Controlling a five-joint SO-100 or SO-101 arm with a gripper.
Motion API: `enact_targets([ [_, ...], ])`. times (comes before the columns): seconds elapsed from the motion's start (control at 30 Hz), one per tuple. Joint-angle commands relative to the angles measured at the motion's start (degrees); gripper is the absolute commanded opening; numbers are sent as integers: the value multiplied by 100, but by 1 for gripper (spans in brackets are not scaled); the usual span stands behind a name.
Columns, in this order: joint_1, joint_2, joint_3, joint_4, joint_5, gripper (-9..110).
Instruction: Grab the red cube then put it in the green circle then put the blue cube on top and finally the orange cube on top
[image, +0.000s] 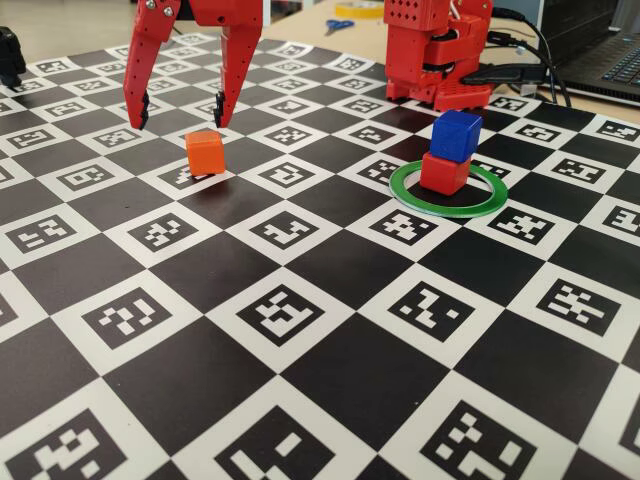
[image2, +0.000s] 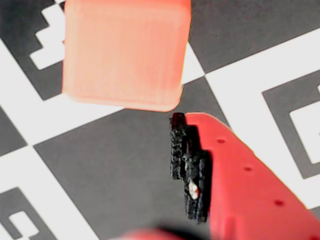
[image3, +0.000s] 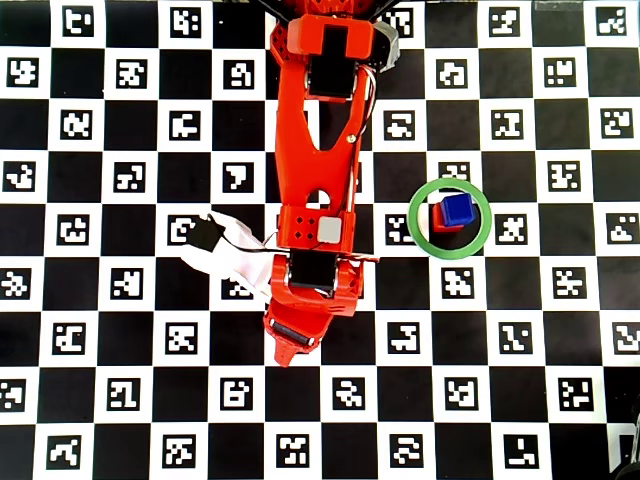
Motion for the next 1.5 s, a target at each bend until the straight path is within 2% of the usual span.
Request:
enact_targets([
  [0.0, 9, 167, 18, -79, 26, 35],
  [0.77, 237, 35, 439, -554, -167, 29],
  [1.27, 229, 88, 483, -633, -97, 11],
  [1.47, 167, 536, 483, -510, -88, 9],
])
